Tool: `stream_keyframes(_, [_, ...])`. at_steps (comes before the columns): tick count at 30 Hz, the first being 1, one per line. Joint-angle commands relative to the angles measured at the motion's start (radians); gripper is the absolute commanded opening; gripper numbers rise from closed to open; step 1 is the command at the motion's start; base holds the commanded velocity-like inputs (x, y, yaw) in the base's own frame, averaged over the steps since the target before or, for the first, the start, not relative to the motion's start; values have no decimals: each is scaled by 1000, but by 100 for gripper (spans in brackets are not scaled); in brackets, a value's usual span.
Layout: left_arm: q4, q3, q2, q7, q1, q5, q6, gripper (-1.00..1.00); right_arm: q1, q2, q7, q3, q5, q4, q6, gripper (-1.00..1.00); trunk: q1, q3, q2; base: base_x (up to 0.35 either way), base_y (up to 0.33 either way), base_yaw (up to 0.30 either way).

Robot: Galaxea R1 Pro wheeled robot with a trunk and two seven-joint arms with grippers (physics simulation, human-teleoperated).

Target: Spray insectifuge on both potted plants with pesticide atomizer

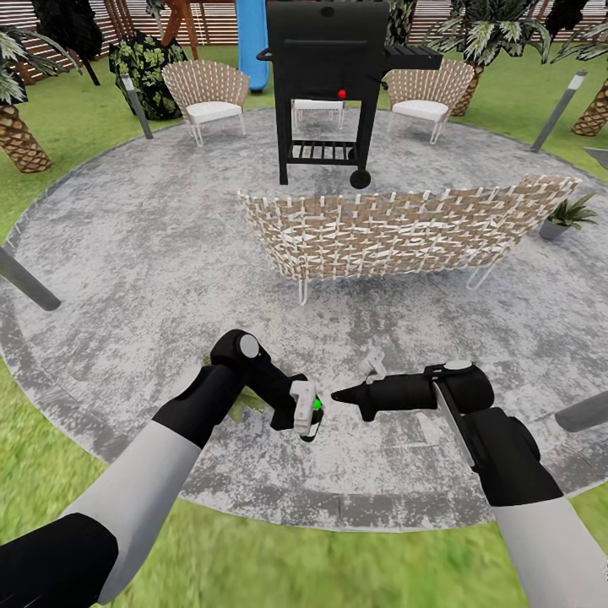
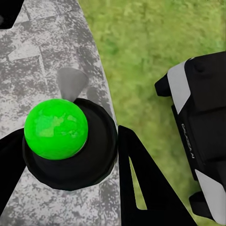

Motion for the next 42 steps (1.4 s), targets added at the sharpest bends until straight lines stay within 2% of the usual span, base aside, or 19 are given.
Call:
stream_keyframes(1, [-1,0,0,-5,-1,-5,11,-100,-1,0,9,9,10,-1,4,-100,0,-1,-1,0,0,0])
stream_keyframes(3, [0,0,0,-5,0,-5,11,-100,-1,0,8,38,10,-1,4,-100,0,-1,-1,0,0,0])
stream_keyframes(6, [1,-2,0,-5,1,-6,11,-100,-1,0,7,49,10,-1,5,-100,0,-1,-1,0,0,0])
stream_keyframes(19, [-1,-9,-1,-5,4,-5,9,-100,-1,-1,9,50,10,-1,5,-100,0,-1,-1,0,0,0])
stream_keyframes(27, [-1,-9,-19,-5,4,-4,10,-100,-1,0,9,51,10,-1,5,-100,0,-1,-1,0,0,0])
stream_keyframes(42, [0,-7,-19,-5,4,-7,10,-100,-1,0,9,52,10,-1,5,-100,0,-1,-1,0,0,0])
